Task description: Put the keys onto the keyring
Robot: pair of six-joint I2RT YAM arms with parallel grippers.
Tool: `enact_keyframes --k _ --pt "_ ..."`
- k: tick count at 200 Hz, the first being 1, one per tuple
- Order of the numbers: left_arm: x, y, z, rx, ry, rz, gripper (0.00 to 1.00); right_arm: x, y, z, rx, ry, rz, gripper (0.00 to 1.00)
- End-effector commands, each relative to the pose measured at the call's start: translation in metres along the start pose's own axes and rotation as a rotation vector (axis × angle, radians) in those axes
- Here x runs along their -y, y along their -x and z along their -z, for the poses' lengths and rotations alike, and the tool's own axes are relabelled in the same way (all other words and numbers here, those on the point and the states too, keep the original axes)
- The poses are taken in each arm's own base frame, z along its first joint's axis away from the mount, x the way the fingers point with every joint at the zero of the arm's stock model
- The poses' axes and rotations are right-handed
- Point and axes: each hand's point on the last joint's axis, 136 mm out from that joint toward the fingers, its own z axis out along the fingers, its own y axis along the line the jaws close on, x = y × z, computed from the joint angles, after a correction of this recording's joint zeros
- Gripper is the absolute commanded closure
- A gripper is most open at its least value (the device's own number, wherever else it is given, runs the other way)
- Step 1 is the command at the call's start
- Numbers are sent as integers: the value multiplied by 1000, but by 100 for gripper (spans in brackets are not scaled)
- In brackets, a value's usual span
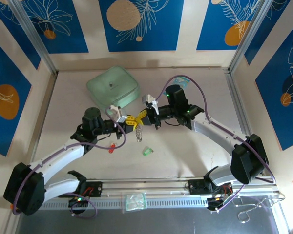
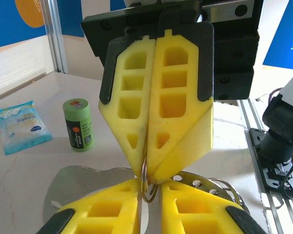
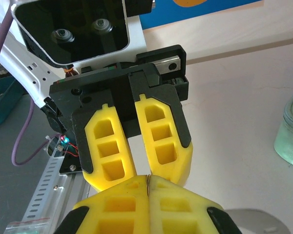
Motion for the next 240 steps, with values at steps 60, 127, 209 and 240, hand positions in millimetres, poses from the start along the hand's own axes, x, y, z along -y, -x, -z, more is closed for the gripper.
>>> enact_keyframes --k 60,127,209,240 --pt "-2 13 4 37 29 -107 100 7 6 15 0 -119 10 69" --pt "-3 -19 14 -352 70 -512 100 14 -28 46 -171 -371 219 61" --pt "6 -14 9 -428 -4 -497 100 -4 -21 16 -112 -301 443 66" --pt "8 -10 9 -421 -2 -454 100 -6 -24 9 -108 -268 442 69"
